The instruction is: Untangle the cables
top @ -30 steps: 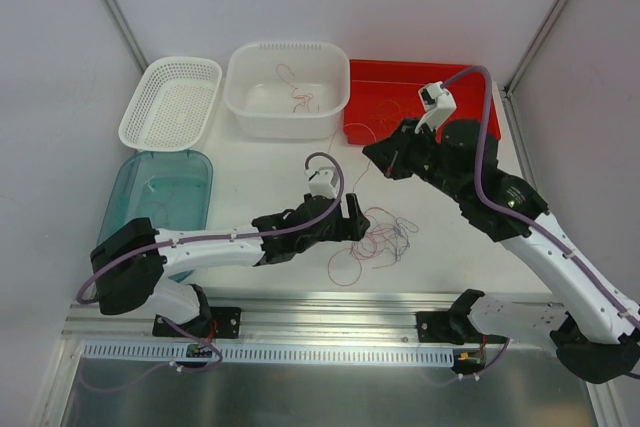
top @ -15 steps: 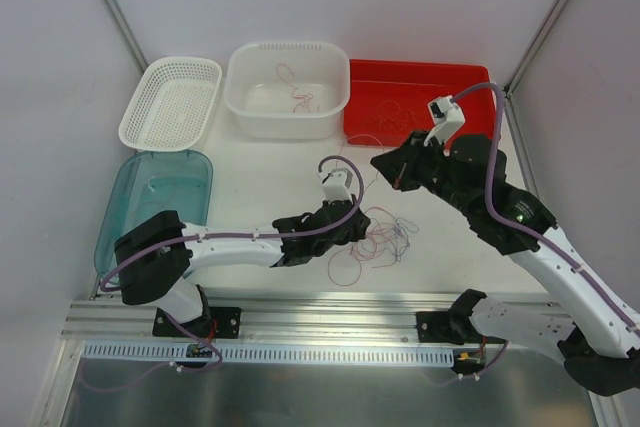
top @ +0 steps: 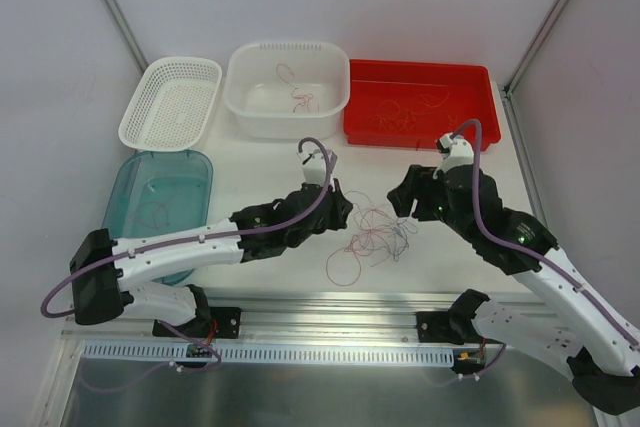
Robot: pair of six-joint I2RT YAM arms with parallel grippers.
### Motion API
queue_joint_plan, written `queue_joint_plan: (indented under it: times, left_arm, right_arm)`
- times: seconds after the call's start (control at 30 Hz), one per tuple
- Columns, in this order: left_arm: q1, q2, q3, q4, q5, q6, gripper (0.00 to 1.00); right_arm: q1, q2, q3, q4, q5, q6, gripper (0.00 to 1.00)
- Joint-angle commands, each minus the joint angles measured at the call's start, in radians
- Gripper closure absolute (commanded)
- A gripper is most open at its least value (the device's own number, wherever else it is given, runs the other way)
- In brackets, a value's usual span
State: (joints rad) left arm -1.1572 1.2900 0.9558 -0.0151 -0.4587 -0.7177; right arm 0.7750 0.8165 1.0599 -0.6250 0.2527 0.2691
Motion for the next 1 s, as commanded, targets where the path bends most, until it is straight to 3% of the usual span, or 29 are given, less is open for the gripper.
queue_joint_plan:
  times: [0.0, 0.37, 0.77, 0.97]
  left_arm:
    - [0.040, -0.067, 0.096, -0.172, -0.002, 0.106, 1.00]
    - [0.151, -0.129, 0.316, -0.404, 0.123, 0.222, 1.00]
    - [0.223, -0.098, 0.636, -0.609, 0.198, 0.383, 1.00]
    - [0.352, -0.074, 0.808, -0.753, 0.187, 0.446, 1.00]
  right_arm:
    - [-0.011, -0.049, -0.064, -0.068, 0.076, 0.001, 0.32]
    - [-0.016, -0.028, -0.305, 0.054, 0.026, 0.073, 0.29]
    - [-0.017, 0.258, -0.391, 0.321, -0.030, 0.125, 0.30]
    - [-0.017, 0.348, -0.403, 0.347, -0.023, 0.140, 0.30]
